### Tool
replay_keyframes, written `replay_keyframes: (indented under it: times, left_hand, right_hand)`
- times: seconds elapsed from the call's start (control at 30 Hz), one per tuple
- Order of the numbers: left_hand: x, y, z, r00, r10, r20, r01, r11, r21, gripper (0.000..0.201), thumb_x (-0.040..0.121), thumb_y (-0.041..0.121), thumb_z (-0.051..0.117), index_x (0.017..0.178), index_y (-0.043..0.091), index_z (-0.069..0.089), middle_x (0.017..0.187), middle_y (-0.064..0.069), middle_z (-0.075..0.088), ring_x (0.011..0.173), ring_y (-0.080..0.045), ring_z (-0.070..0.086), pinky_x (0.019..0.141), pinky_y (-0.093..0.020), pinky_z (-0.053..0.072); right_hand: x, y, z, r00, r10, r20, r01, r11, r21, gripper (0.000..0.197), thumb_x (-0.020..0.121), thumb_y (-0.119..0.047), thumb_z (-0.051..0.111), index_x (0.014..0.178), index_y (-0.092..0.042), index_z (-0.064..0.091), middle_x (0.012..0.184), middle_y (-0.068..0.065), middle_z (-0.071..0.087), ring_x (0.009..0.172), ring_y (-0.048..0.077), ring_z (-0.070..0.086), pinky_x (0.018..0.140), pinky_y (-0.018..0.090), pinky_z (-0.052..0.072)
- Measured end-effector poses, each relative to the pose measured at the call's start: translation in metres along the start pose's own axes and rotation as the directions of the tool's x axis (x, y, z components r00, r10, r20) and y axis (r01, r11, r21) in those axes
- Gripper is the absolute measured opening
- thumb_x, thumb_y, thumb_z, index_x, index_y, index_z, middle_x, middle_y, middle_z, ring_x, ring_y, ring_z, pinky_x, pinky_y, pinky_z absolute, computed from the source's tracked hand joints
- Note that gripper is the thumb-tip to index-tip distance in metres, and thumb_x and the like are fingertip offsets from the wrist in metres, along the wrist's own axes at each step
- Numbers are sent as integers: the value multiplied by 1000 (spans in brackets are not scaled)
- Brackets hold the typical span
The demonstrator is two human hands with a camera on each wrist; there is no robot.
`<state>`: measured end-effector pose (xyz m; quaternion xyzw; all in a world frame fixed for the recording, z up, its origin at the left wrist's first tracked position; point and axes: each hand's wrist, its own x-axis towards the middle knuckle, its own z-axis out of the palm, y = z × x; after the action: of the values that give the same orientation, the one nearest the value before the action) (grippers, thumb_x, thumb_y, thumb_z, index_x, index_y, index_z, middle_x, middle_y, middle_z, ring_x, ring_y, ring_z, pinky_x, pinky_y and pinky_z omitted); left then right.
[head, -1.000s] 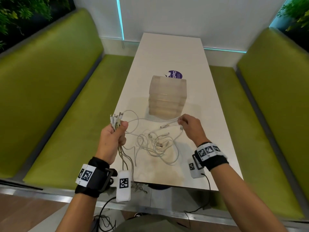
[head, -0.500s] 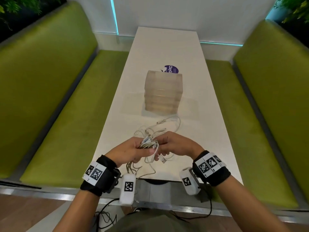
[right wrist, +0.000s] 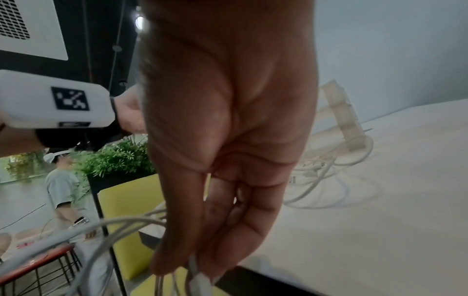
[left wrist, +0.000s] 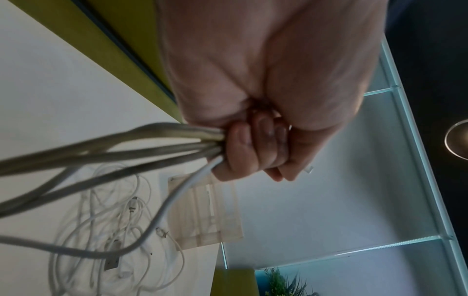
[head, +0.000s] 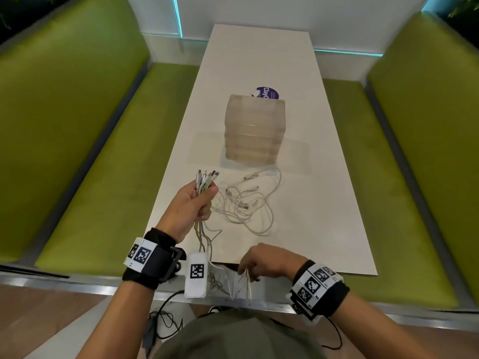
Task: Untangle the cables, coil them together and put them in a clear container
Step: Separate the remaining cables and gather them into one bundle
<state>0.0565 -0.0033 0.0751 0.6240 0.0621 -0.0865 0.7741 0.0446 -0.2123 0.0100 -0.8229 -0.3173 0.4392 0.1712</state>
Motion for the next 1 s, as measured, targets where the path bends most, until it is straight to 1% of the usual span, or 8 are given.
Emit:
replay_keyframes:
  times: [0.2, 0.37, 0.47, 0.7, 0.8, 0.87, 0.93, 1.0]
  left_hand:
    - [1, -1, 0, 1000, 4, -4, -4, 1000, 3, 16, 95, 9, 50, 80, 13, 47, 61, 2, 22, 43, -7, 20, 43, -22, 18]
    - [2, 0, 0, 1000, 6, -3, -6, 1000, 12, 16, 95, 9, 50, 80, 13, 47, 63, 0, 20, 43, -8, 21, 42, -21, 21]
    - [2, 1, -1, 1000, 16, -6, -16, 1000, 7, 15, 95, 10, 51, 82, 13, 44, 64, -1, 18, 43, -8, 20, 42, -20, 21]
    - [1, 2, -1, 1000, 23, -9, -23, 999, -46, 18, 89, 17, 59, 85, 13, 41, 65, -2, 15, 43, -7, 20, 41, -19, 22]
    - [0, 4, 0, 1000, 16, -14, -17, 998, -60, 17, 91, 17, 57, 88, 12, 42, 55, 8, 23, 43, -7, 20, 42, -20, 21]
    - [-2, 5, 2, 1000, 13, -22, -14, 998, -66, 13, 93, 15, 53, 86, 9, 44, 52, 10, 24, 42, -7, 20, 42, -20, 20]
    - [-2, 5, 4, 1000, 5, -31, -8, 998, -69, 11, 93, 15, 50, 85, 8, 46, 51, 10, 24, 41, -6, 20, 42, -20, 19]
    - [-2, 4, 4, 1000, 10, -30, -12, 997, -78, 12, 94, 13, 49, 84, 8, 47, 51, 10, 24, 41, -6, 20, 42, -20, 19]
  right_hand:
    - [1, -6, 16, 990, 41, 138, -46, 998, 38, 52, 85, -7, 64, 134, -15, 49, 115, 5, 69, 102, 22, 65, 94, 38, 50]
    - [-4, -5, 23, 979, 78, 187, -97, 991, 92, 77, 90, -9, 57, 145, -45, 17, 121, 10, 64, 97, 25, 66, 95, 38, 50]
    - [-3, -2, 20, 991, 83, 105, -100, 980, 170, 62, 94, -13, 48, 143, -44, 26, 118, 9, 64, 79, 21, 67, 89, 37, 54]
    - [2, 11, -10, 977, 96, -189, -54, 975, 217, 22, 93, -19, 54, 112, -11, 62, 91, 7, 66, 69, 15, 58, 62, 21, 46]
    - [11, 19, -27, 907, 138, -397, -42, 970, 241, 17, 91, -17, 56, 105, -10, 65, 96, 0, 60, 73, 13, 56, 76, 29, 51]
    - [22, 26, -38, 800, 185, -570, -67, 973, 221, 17, 90, -12, 56, 103, -11, 65, 102, 6, 61, 87, 20, 59, 86, 35, 49]
    - [33, 33, -50, 697, 227, -680, -106, 971, 216, 23, 89, -8, 54, 109, -11, 64, 112, 10, 57, 100, 25, 58, 87, 33, 45]
    - [41, 39, -62, 657, 256, -709, -142, 966, 218, 31, 90, -8, 52, 121, -12, 59, 121, 12, 51, 106, 28, 55, 87, 33, 43]
